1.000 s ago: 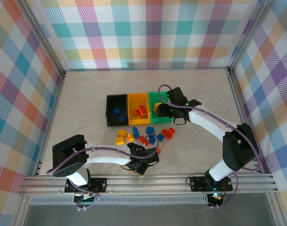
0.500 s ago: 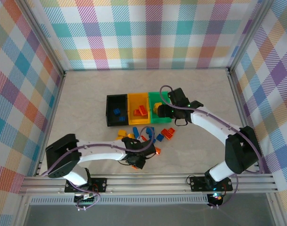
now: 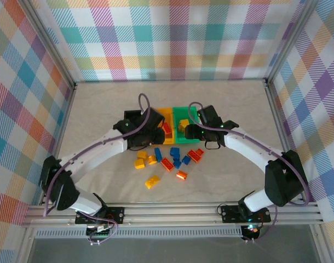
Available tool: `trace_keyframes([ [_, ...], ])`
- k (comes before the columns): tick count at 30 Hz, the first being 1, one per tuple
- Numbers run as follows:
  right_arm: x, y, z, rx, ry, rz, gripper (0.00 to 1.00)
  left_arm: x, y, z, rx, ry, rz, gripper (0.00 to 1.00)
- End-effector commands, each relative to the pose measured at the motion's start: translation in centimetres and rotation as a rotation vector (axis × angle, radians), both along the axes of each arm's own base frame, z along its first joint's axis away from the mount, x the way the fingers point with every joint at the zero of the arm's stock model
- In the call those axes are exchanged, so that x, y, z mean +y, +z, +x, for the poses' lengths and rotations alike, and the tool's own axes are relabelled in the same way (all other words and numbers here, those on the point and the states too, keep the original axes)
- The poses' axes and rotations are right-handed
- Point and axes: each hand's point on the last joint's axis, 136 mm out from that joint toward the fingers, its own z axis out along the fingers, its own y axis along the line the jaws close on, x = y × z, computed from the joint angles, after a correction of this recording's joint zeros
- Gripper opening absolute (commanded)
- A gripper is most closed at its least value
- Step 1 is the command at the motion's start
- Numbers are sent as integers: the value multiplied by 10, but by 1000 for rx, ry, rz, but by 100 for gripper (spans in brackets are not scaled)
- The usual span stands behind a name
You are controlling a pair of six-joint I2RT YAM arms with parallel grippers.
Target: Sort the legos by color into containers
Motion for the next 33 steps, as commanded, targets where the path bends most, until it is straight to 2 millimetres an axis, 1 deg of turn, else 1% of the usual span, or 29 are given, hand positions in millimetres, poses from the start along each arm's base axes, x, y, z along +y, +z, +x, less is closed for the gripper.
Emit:
trace_keyframes([
  [1, -1, 3, -2, -5, -10, 32, 80, -4, -12, 32, 7, 9, 42, 27],
  [2, -2, 2, -3, -2, -10, 33, 80, -4, -14, 44, 11, 26, 44, 27],
  [5, -3, -1, -7, 6, -7, 32, 80, -6, -24, 70, 27, 54, 57, 27],
  [9, -4, -5, -17, 26, 6, 43, 80, -12, -37, 93, 56, 69, 87, 27],
  [12, -4, -8, -29, 41, 30, 67, 80, -14, -47, 102, 76, 74, 101, 32],
  [14, -1, -10, -40, 57, 62, 86, 80, -16, -51, 105, 86, 76, 92, 40],
  [16, 3, -13, -52, 69, 99, 106, 81, -18, -50, 106, 86, 73, 79, 45],
  [18, 10, -15, -67, 85, 150, 120, 81, -21, -46, 105, 83, 68, 58, 52],
  [21, 24, -18, -90, 99, 240, 120, 81, -25, -33, 101, 74, 58, 4, 66],
  [23, 36, -23, -107, 115, 313, 105, 82, -30, -19, 93, 62, 47, -63, 76],
  [25, 46, -30, -119, 135, 369, 89, 82, -34, -5, 82, 46, 32, -130, 83],
  [26, 51, -35, -126, 147, 400, 75, 82, -36, 2, 74, 39, 21, -159, 86],
  [28, 59, -44, -133, 168, 437, 47, 83, -36, 13, 57, 27, 3, -195, 91],
  [30, 65, -53, -139, 184, 465, 13, 83, -32, 19, 38, 23, -8, -222, 95],
  [31, 66, -58, -141, 186, 473, -8, 84, -29, 21, 28, 21, -10, -234, 100],
  [33, 68, -68, -145, 203, 485, -51, 84, -20, 22, 10, 23, -6, -255, 100],
])
